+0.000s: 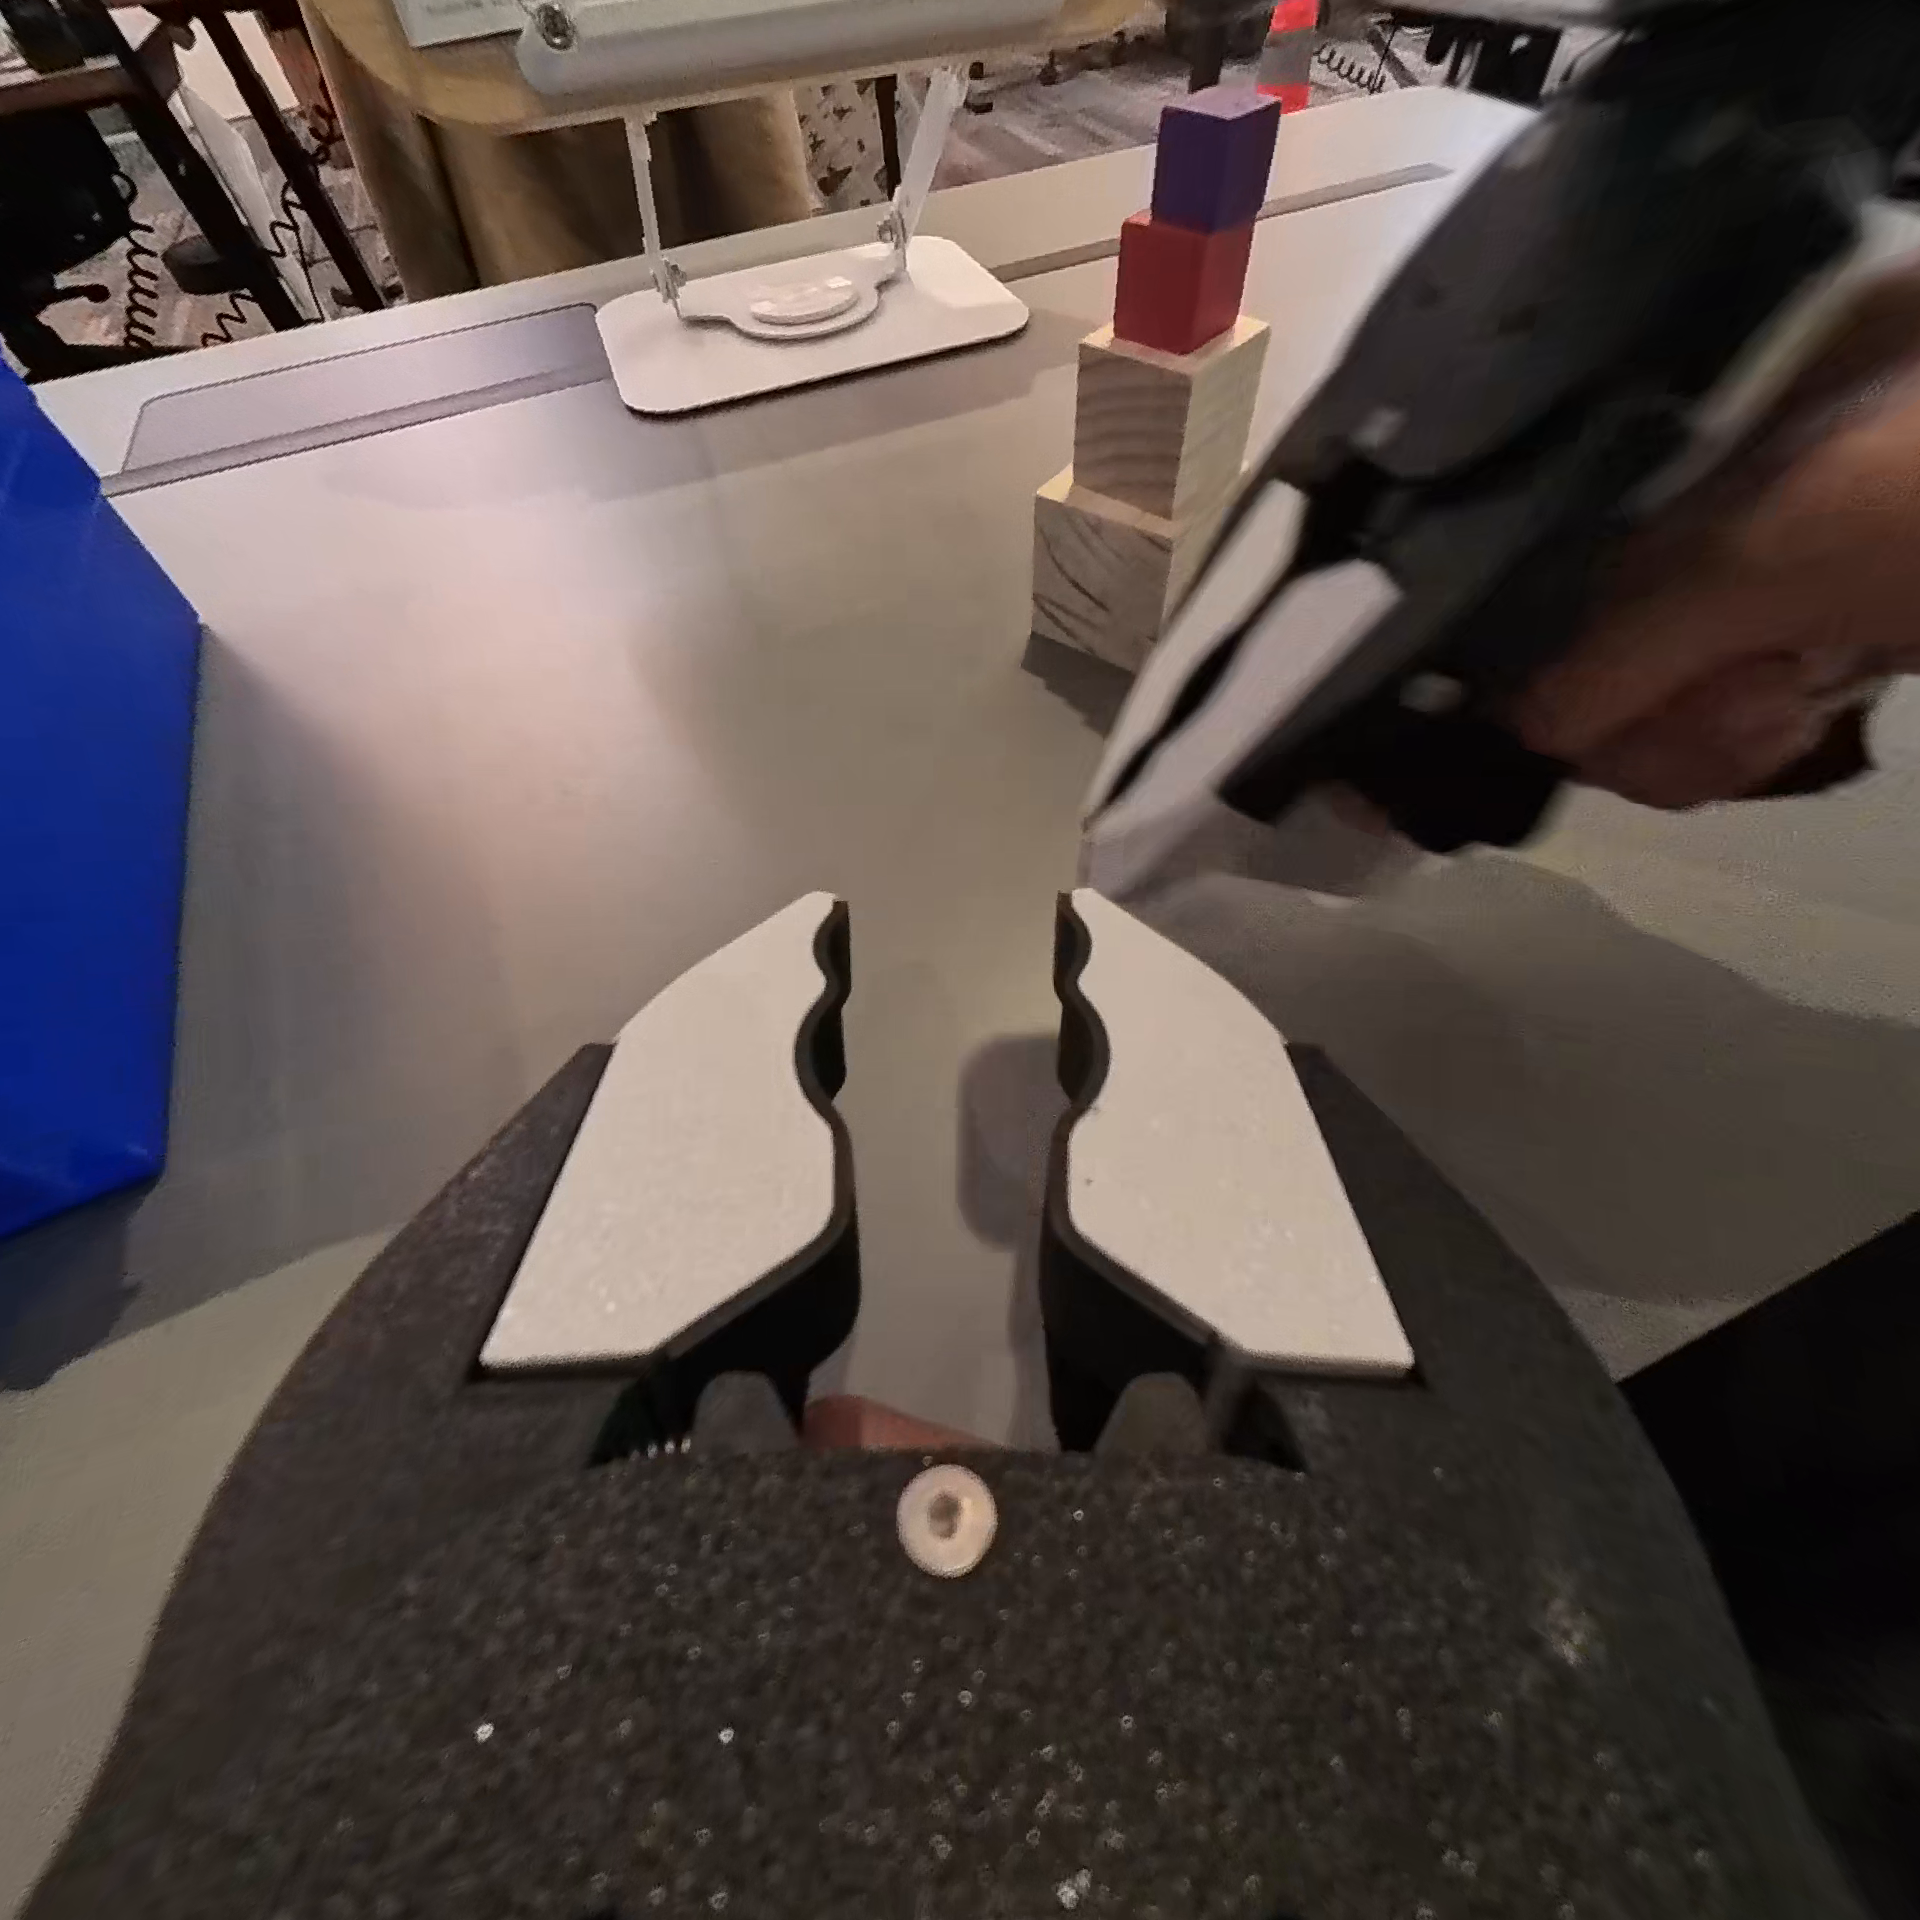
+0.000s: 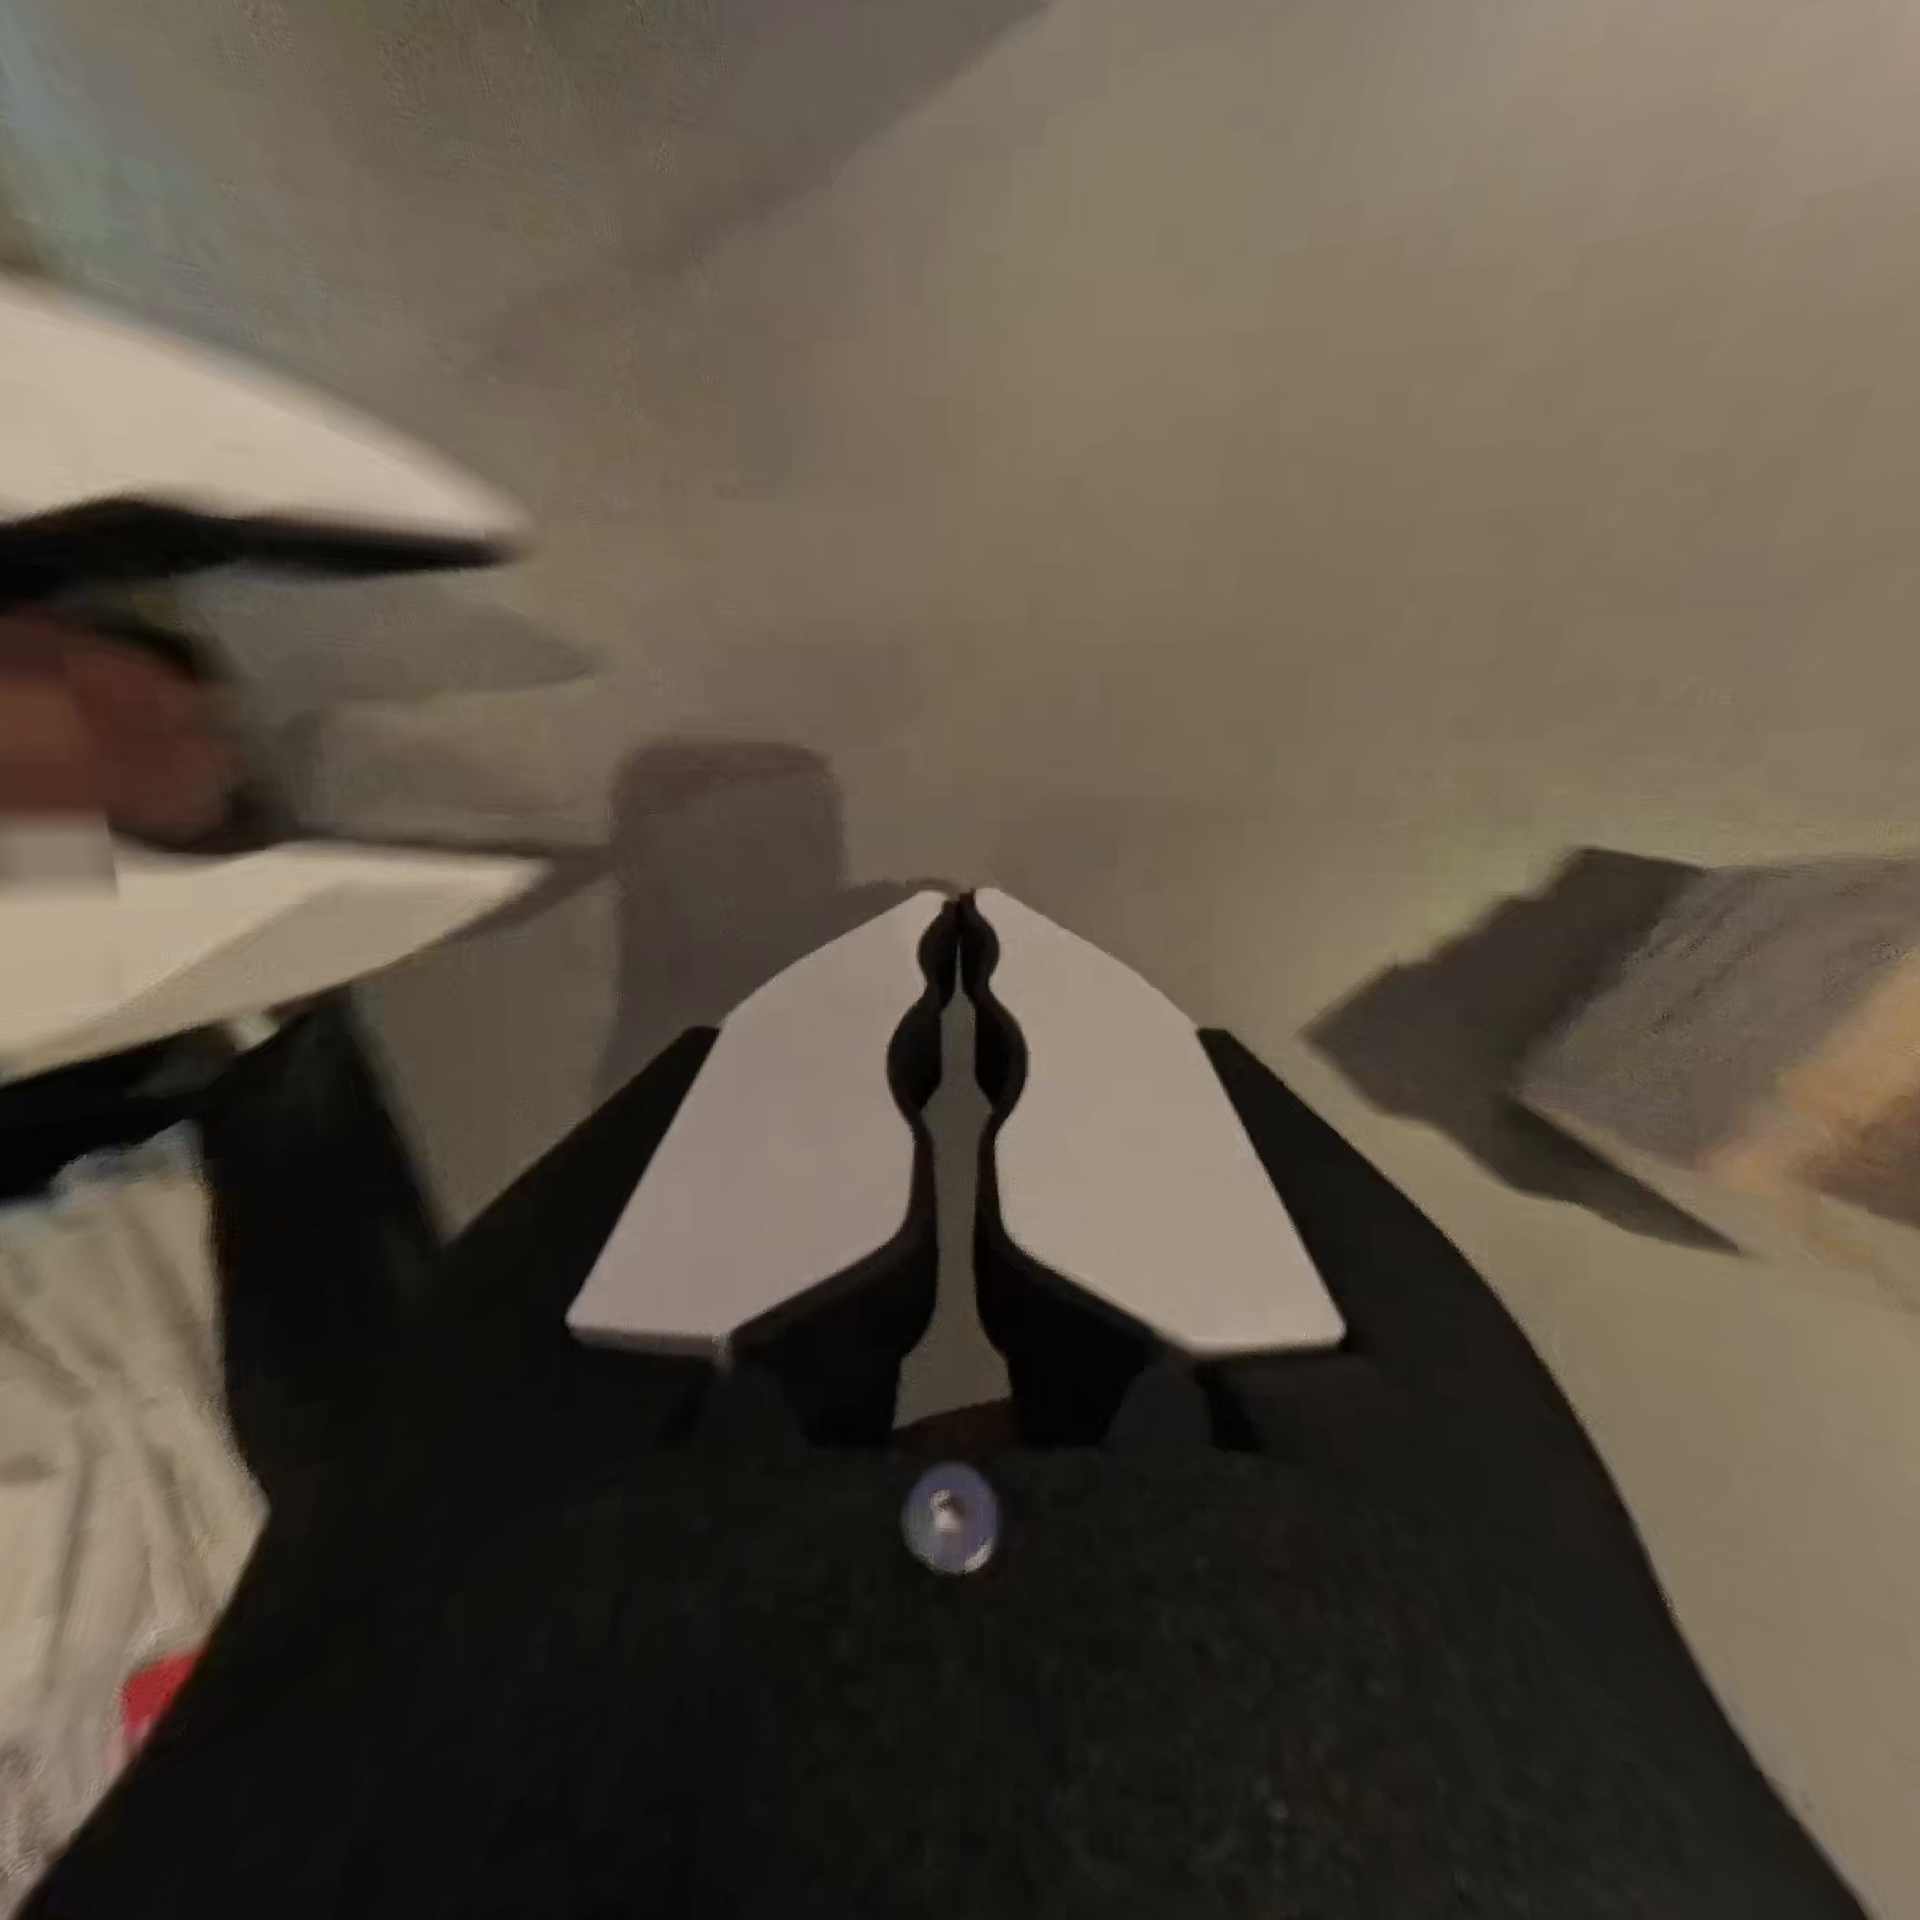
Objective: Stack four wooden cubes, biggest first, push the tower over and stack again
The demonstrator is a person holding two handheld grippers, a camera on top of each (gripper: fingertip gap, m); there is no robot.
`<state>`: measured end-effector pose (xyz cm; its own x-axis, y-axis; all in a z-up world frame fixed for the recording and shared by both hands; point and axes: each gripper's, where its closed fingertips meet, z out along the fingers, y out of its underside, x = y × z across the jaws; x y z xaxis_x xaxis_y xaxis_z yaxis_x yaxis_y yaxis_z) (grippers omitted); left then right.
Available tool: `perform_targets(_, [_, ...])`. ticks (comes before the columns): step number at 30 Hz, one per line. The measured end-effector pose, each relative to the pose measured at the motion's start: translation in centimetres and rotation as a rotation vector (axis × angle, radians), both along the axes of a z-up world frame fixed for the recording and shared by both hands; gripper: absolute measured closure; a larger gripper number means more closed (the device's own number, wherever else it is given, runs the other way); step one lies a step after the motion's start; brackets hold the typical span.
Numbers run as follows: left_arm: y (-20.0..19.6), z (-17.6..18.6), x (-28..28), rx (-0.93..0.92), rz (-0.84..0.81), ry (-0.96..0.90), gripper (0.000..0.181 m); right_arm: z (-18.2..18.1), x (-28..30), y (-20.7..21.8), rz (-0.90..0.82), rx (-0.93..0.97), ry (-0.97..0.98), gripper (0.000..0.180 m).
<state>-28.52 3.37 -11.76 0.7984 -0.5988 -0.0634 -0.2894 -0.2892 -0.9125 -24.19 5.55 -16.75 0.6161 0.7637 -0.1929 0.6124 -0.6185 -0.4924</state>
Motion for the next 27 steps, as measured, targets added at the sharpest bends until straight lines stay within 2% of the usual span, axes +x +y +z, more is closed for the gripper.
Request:
perform_targets(1, [0.0,-0.1,-0.1,0.000,-0.001,0.000,0.144,-0.6,2.2,2.3,-0.085,0.050,-0.118,0.180])
perform_targets(3, [-0.1,-0.2,-0.1,-0.001,-0.004,-0.003,0.144,0.8,9.7,8.8,-0.293,0.363,-0.413,0.180])
perform_targets(4, [-0.2,-0.3,-0.1,-0.002,-0.008,-0.002,0.144,1.3,11.6,9.8,-0.356,0.372,-0.407,0.180])
perform_targets(5, [-0.3,-0.5,-0.1,-0.004,-0.012,0.004,0.144,1.1,10.8,8.7,-0.321,0.271,-0.263,0.180])
perform_targets(6, [-0.4,-0.6,0.0,-0.007,-0.016,0.008,0.144,1.9,10.2,7.5,-0.299,0.252,-0.144,0.180])
perform_targets(8, [-0.7,-0.7,0.3,-0.013,-0.032,0.005,0.144,3.5,11.3,5.2,-0.261,0.395,-0.151,0.180])
perform_targets(13, [-0.8,-1.1,0.7,-0.013,-0.033,0.007,0.143,3.7,12.7,-4.0,-0.275,0.447,0.006,0.180])
perform_targets(15, [-0.7,-1.3,0.8,-0.015,-0.029,0.011,0.143,3.8,13.8,-6.5,-0.333,0.501,0.047,0.170])
perform_targets(18, [-0.7,-1.2,1.0,-0.004,-0.022,0.017,0.143,4.6,14.6,-8.7,-0.437,0.587,0.206,0.162])
perform_targets(20, [-0.6,-0.9,0.9,0.011,-0.005,0.011,0.143,4.9,15.0,-9.6,-0.497,0.630,0.310,0.149])
perform_targets(27, [-1.0,0.8,1.7,0.102,0.009,-0.034,0.143,4.8,16.6,-10.2,-0.617,0.698,0.324,0.127])
